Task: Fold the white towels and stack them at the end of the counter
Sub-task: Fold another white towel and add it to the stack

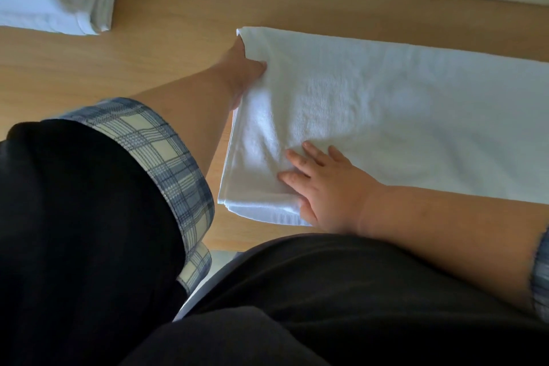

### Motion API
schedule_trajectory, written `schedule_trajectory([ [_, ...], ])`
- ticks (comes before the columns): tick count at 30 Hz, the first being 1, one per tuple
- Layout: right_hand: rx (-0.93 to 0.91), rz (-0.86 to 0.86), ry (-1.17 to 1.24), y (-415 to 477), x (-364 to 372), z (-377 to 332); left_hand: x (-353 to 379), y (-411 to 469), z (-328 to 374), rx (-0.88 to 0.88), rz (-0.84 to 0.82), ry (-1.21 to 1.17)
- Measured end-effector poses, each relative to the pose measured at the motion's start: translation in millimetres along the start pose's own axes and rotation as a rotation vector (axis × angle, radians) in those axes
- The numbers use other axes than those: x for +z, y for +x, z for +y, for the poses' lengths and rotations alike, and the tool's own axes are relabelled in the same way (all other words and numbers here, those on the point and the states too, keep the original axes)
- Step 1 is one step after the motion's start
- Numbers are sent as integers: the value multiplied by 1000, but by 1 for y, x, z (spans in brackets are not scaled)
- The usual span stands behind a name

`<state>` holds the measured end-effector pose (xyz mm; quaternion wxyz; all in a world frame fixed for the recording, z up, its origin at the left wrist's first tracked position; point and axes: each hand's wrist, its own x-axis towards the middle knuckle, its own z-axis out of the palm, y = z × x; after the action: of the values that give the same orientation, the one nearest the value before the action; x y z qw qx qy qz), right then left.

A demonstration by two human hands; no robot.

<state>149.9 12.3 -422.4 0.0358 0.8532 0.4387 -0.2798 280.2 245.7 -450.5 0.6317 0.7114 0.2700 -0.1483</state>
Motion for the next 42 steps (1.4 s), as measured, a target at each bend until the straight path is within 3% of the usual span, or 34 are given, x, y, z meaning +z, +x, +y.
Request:
schedule_trajectory([
  [3,-5,23,43,-2,-1,4,7,-21,11,67,233,511],
  [5,-19,68,66,-1,-1,8,13,-50,7,284,366,838],
  [8,-10,119,121,4,-1,14,24,-108,-33,560,168,887],
  [11,47,202,242,12,-3,17,31,-164,-89,683,206,758],
  [13,52,356,373,17,-7,17,30,-176,-118,832,133,929],
  [16,-109,522,423,32,-15,5,21,-171,-131,851,-111,1225],
  [19,-316,289,263,57,-19,-8,23,-167,-130,797,-232,1510],
  [22,-345,114,-63,80,-19,12,26,-165,-137,718,-189,1518],
  [28,-191,169,-236,124,-43,76,26,-164,-141,757,-113,1457],
  [34,91,236,-98,157,-66,101,30,-164,-141,758,2,1364],
  [38,107,289,79,145,-62,78,34,-172,-124,571,-75,1398],
  [40,78,387,172,125,-52,67,41,-171,-108,451,-29,1234],
  [42,120,468,263,104,-41,63,51,-159,-90,469,83,1048],
])
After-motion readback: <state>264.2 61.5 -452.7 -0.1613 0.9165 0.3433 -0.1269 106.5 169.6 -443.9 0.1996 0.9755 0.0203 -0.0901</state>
